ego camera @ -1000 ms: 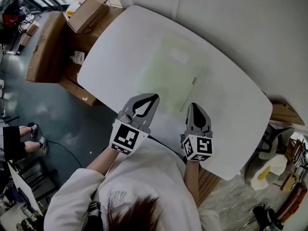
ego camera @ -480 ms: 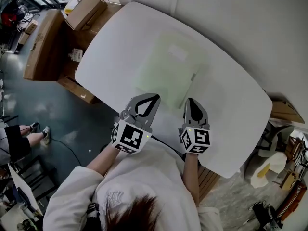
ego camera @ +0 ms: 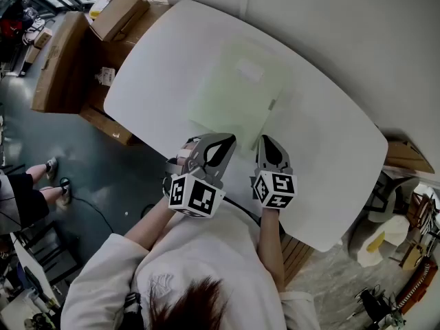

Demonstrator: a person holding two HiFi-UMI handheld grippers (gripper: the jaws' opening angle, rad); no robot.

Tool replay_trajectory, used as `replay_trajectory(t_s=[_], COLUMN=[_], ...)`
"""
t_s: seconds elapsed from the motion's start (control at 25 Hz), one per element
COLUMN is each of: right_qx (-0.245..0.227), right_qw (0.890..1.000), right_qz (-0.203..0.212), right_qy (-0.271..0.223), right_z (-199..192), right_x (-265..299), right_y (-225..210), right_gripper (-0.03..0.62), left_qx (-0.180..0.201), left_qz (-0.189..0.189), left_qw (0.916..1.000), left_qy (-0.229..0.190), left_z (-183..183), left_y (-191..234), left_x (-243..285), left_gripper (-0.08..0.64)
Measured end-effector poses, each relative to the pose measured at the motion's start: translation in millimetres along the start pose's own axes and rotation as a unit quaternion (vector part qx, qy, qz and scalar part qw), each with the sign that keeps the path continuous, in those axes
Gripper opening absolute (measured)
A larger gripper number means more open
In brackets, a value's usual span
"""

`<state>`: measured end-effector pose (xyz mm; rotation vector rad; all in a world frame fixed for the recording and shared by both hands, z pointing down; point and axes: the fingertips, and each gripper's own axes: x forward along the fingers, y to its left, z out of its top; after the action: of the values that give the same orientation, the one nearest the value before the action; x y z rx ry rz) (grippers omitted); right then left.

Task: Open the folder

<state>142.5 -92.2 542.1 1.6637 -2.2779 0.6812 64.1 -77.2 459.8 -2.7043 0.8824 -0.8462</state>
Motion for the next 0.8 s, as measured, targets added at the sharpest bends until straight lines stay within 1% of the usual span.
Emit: replay_trajectory(t_s=[0.32,0.6,0.8], right_qx=[-0.001,0.003,0.006], right_qw=[1.000,0.999,0.999], right_qz=[0.011,0.022,0.025], right_qy=[0.018,0.035,0.042], right_z=[-14,-25,-28], right_x=[12,21,23], right_y=[-4,-6,-9], right_gripper=[0.006,0.006,0.006], left_qx=[0.022,0.045,0.095], left_qz=[-0.002,-0.021,-0.024], left_qw=[0.9996,0.9975,0.9932], left_qy=[0.018,0.051,0.064], left_z=[-8,-21,-29], left_y=[-9,-27,-38], left_x=[-1,11,25], left_gripper=[0.002,0.002,0.002])
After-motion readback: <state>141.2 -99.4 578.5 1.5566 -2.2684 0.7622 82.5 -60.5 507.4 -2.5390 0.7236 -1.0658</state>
